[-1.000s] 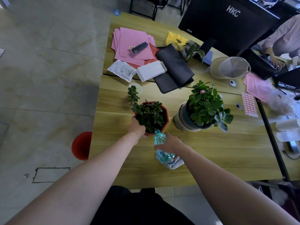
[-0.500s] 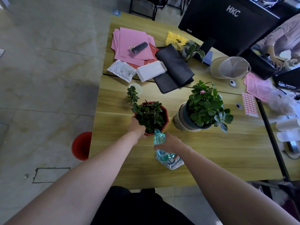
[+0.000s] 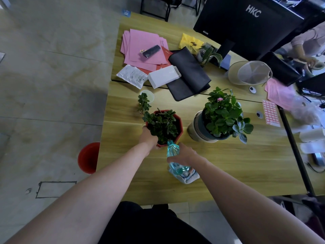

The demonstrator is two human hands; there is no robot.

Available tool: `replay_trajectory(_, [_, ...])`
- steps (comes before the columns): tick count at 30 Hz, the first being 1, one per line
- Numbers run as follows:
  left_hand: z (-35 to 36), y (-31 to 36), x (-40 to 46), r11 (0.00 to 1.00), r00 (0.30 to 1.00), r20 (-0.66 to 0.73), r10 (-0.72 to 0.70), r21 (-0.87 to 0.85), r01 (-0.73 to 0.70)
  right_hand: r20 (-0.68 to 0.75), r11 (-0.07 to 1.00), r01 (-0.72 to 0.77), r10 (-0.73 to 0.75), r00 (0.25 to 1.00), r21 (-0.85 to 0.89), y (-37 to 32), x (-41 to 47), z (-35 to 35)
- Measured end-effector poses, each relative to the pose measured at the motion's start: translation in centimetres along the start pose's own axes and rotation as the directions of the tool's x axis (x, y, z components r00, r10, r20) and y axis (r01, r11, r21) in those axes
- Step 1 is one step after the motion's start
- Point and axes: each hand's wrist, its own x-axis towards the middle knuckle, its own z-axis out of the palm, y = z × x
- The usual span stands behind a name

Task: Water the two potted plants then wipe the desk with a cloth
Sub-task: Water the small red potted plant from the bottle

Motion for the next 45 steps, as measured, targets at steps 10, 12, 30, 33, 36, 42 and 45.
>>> replay_trajectory(10, [-0.03,-0.20,0.22,1.000,1.000,0.003,0.020,0.008,-0.020,0.007,1.000,-0.003,0.003,1.000,0.014,-0.06,-0.36,-0.15])
replay_trajectory(12, [0.00,-0.21,0.26,1.000,1.000,0.000,0.020,0.010,-0.020,0.012,1.000,-0.005,0.004,1.000,0.030,-0.06,-0.41,-0.16])
replay_trajectory(30, [-0.07,-0.36,0.59,0.998,0.999,0.004,0.045,0.046,-0.045,0.012,1.000,-0.012,0.012,1.000,0.020,-0.11,-0.25,-0.03])
replay_trajectory(33, [-0.12,-0.31,0.21,0.997,0.999,0.010,0.050,0.058,-0.050,0.013,1.000,-0.010,0.010,1.000,0.024,-0.05,-0.22,0.06])
replay_trajectory(36, [-0.12,-0.34,0.25,0.998,0.999,0.014,0.044,0.052,-0.045,0.013,1.000,-0.015,0.015,1.000,0.016,-0.07,-0.18,0.08])
replay_trajectory(42, [-0.22,-0.15,0.33,0.997,1.000,0.016,0.024,0.079,-0.025,0.009,0.999,-0.011,0.011,1.000,0.032,0.01,-0.06,0.15])
replay_trajectory(45, [-0.25,-0.17,0.35,0.997,1.000,0.017,0.015,0.074,-0.016,0.002,1.000,-0.002,0.002,1.000,0.024,0.07,0.02,0.25])
